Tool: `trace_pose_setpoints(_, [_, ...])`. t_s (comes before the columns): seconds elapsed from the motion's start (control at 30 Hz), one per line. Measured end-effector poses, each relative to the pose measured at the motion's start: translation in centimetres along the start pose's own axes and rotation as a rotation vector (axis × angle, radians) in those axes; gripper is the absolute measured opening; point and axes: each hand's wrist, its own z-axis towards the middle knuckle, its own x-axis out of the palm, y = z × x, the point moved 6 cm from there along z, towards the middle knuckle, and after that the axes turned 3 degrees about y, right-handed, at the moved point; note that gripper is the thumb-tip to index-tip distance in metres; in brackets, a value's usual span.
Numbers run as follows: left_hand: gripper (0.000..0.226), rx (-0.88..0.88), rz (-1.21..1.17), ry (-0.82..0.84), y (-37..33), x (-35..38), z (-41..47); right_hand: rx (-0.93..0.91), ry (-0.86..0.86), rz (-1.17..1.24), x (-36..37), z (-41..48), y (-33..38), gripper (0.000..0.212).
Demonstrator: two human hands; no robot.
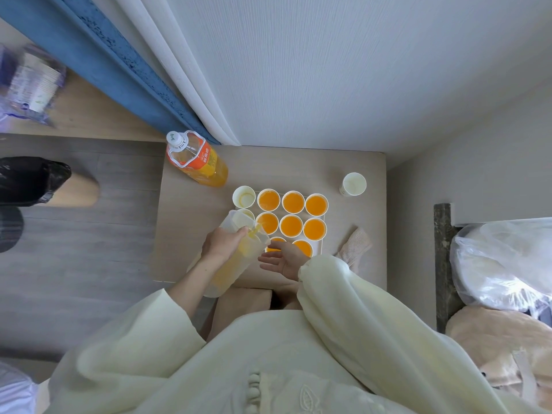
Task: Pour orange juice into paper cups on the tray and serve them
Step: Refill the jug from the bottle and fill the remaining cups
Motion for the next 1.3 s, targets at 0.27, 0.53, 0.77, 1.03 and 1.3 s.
trace_pose_setpoints(0.27, [0.041, -0.023, -0.144, 0.01, 1.7, -0.1, -0.1, 0.003, -0.002, -0.033, -0.3, -0.1, 0.2, 0.012])
trace_pose_setpoints(0.53, [0.042, 0.012, -0.183, 0.028, 4.2, -1.1, -0.9, -0.002, -0.01, -0.102, -0.4, 0.1, 0.4, 0.018])
trace_pose_setpoints(0.77, [0.049, 0.034, -0.184, -0.023, 6.8, -1.4, -1.5, 0.09, 0.055, -0.19, 1.1, 0.3, -1.1, 0.017])
trace_pose_setpoints(1.03, [0.056, 0.04, -0.15, 0.007, 8.9, -0.9, -1.8, 0.11, 0.032, -0.132, 1.7, 0.6, -2.6, 0.029])
trace_pose_setpoints(1.3, [0.059, 0.001, -0.083, 0.02, 9.9, 0.0, -1.5, 0.18, 0.023, -0.123, 2.6, 0.4, -4.1, 0.031])
